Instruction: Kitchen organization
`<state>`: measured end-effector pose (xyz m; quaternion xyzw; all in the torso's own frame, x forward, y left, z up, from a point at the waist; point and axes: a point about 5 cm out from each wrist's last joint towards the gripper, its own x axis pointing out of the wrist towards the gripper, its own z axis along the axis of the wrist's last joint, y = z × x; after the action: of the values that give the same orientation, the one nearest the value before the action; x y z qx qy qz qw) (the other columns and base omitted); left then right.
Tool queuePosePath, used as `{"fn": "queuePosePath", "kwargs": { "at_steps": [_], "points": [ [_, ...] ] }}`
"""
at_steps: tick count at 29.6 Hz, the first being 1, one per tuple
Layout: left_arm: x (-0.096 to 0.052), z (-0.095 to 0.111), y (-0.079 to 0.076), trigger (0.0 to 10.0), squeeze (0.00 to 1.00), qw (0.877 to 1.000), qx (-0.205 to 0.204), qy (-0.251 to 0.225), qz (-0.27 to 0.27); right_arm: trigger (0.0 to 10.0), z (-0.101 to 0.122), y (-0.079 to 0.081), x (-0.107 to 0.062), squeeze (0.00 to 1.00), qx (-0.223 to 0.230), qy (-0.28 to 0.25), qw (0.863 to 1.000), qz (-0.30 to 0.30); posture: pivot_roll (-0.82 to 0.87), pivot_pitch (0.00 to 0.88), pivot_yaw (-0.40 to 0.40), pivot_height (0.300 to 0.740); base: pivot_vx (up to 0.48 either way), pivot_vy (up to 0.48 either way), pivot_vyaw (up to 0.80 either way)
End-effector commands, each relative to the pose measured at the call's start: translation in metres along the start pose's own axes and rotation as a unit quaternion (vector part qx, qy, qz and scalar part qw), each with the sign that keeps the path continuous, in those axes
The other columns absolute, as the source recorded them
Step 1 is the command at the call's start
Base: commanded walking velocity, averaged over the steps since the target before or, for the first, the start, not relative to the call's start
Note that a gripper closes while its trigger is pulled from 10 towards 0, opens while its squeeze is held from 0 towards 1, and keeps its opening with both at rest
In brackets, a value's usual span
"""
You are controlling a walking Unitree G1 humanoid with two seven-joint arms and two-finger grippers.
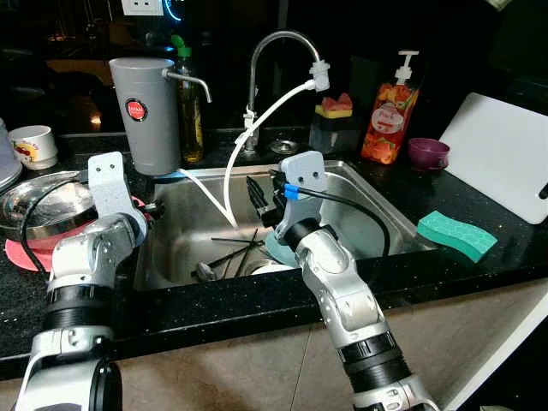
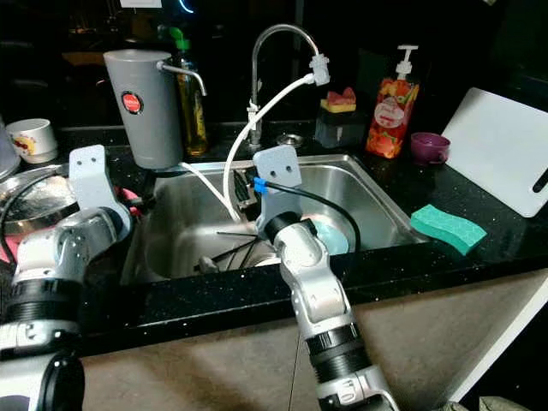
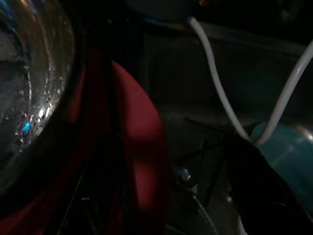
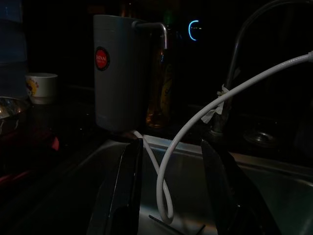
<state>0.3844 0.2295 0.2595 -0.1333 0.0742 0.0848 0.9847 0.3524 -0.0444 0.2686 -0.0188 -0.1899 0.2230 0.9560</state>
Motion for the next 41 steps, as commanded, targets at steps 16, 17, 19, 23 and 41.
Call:
{"fn": "queuePosePath", "kwargs": {
  "at_steps": [16, 17, 19, 23, 41],
  "points": [
    [0.006, -0.018, 0.017, 6.2, 0.00, 0.995, -0.058, 0.053, 0.054, 10.0, 0.001, 0.001, 0.000, 0.00, 0.001, -0.003, 1.000, 0.004, 0.15, 0.066, -0.042, 0.740, 0.000, 0.000, 0.00],
    [0.006, -0.020, 0.017, 0.0, 0.00, 0.995, -0.063, 0.056, 0.051, 10.0, 0.001, 0.001, 0.000, 0.00, 0.000, -0.003, 1.000, 0.004, 0.15, 0.066, -0.042, 0.740, 0.000, 0.000, 0.00],
    [0.006, -0.020, 0.017, 0.0, 0.00, 0.995, -0.065, 0.057, 0.051, 10.0, 0.001, 0.001, 0.000, 0.00, 0.000, -0.003, 1.000, 0.004, 0.15, 0.066, -0.042, 0.740, 0.000, 0.000, 0.00],
    [0.007, -0.021, 0.017, 0.0, 0.00, 0.995, -0.066, 0.058, 0.050, 10.0, 0.001, 0.001, 0.000, 0.00, 0.000, -0.003, 1.000, 0.005, 0.15, 0.062, -0.043, 0.740, 0.000, 0.000, 0.00],
    [0.006, -0.017, 0.002, 0.0, 0.00, 0.997, -0.063, 0.044, 0.007, 10.0, 0.002, 0.001, 0.000, 0.00, -0.001, -0.004, 1.000, 0.004, 0.15, 0.056, -0.040, 0.740, 0.000, 0.000, 0.00]
  ]
}}
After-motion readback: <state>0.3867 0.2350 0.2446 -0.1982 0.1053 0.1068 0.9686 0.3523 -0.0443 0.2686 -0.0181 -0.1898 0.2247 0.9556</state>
